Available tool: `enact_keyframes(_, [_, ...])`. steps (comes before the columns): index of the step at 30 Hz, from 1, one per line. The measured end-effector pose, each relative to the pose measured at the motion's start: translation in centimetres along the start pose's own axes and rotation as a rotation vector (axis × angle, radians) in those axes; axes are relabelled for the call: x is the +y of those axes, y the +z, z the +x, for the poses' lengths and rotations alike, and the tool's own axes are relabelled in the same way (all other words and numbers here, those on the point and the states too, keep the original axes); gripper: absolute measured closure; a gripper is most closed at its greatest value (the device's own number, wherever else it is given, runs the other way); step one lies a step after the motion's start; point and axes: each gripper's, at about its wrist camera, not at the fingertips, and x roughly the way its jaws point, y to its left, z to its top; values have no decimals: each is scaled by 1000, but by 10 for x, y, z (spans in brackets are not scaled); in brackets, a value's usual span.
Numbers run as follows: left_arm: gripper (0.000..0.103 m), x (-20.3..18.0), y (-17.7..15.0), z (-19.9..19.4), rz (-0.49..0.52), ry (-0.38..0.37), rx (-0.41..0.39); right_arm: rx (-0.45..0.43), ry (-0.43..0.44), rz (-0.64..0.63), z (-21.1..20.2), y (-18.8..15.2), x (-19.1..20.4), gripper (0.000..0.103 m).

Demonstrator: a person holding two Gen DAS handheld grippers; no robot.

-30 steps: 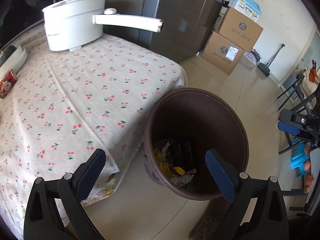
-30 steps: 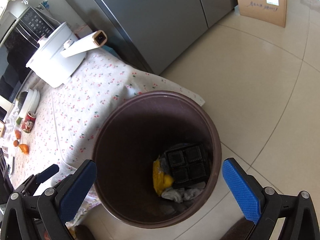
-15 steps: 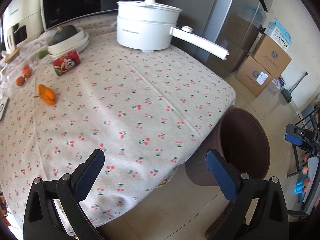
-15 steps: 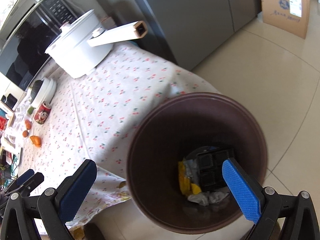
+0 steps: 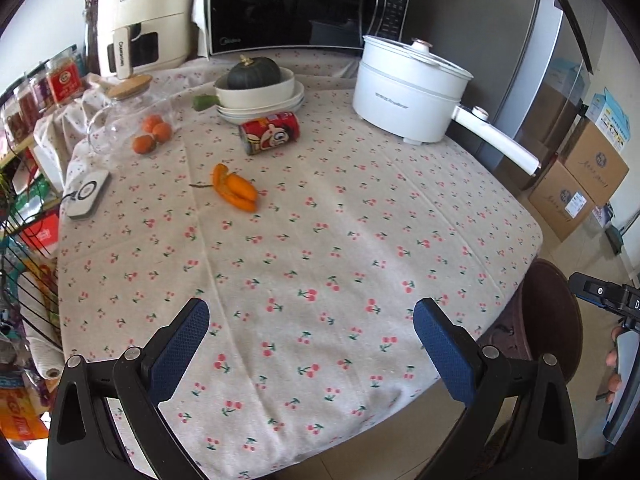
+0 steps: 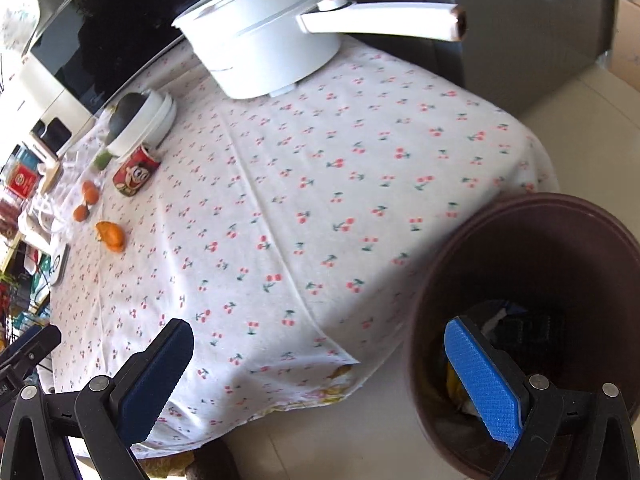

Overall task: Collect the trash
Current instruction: 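Open the left tool over the bin to drop the yellow wrapper, then reach the right tool to the orange peel and close on it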

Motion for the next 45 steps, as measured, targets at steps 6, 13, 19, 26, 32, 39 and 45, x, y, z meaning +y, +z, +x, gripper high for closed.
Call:
enact_keyframes(6, [0,42,-2,-1,-49,53,-5,40,-21,-109,35,-4,50,0])
enact_keyframes(13, [0,96,-9,1,-186,95,43,77,-36,-233,72,-14,104,0])
enact_keyframes(19, [0,130,-14,-2,-243,106,40,84,-45,-349,103,-22,155,0])
enact_keyframes(26, [0,159,-22,9,-228,156,68,68,-29,-457,148,-17,217,0])
enact_keyframes(32, [0,174,-23,19,-215,196,86,69,-28,-542,197,-4,260,0])
enact_keyframes(39, [0,181,-19,26,-209,206,91,78,-46,-575,251,7,284,12])
enact_keyframes(45, [0,188,-19,33,-221,219,109,28,-28,-590,267,25,304,16])
